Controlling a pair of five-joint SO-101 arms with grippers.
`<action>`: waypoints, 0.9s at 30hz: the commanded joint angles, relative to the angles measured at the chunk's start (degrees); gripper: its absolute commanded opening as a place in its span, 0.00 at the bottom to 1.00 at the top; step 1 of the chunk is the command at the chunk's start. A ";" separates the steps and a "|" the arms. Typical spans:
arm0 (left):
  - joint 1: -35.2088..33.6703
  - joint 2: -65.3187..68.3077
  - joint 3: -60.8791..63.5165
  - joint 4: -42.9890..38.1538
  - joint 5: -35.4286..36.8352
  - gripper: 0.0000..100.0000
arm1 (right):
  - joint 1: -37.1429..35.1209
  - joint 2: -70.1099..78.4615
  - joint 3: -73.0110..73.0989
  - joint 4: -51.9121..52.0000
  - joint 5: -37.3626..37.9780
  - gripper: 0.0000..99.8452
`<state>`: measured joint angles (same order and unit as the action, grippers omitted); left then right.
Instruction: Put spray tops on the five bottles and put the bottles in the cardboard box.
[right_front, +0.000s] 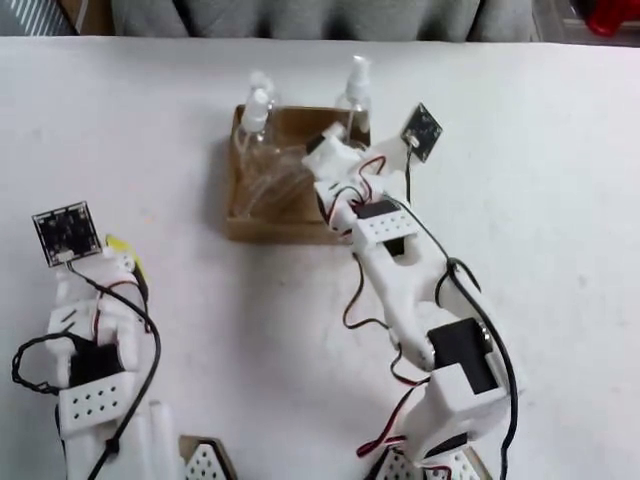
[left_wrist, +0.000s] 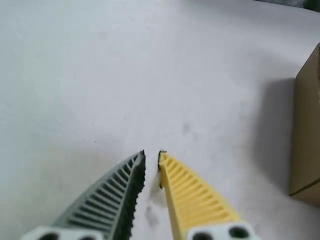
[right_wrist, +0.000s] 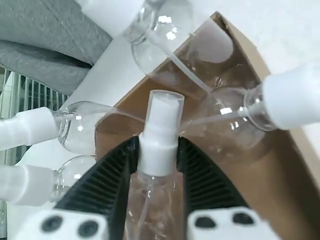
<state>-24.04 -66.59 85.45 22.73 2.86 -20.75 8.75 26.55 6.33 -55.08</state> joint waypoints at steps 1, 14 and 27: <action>0.75 -1.01 -0.62 -1.76 -0.79 0.06 | 0.04 -3.74 -2.20 2.51 -0.18 0.02; 0.75 -1.01 -0.62 -1.76 -0.88 0.06 | 0.04 -5.58 -1.41 3.03 0.00 0.02; 0.75 -1.01 -0.62 -1.76 -0.88 0.06 | -0.66 -8.22 0.44 3.03 2.81 0.02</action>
<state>-24.04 -66.59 85.45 22.73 2.86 -20.75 3.82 27.87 8.70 -53.93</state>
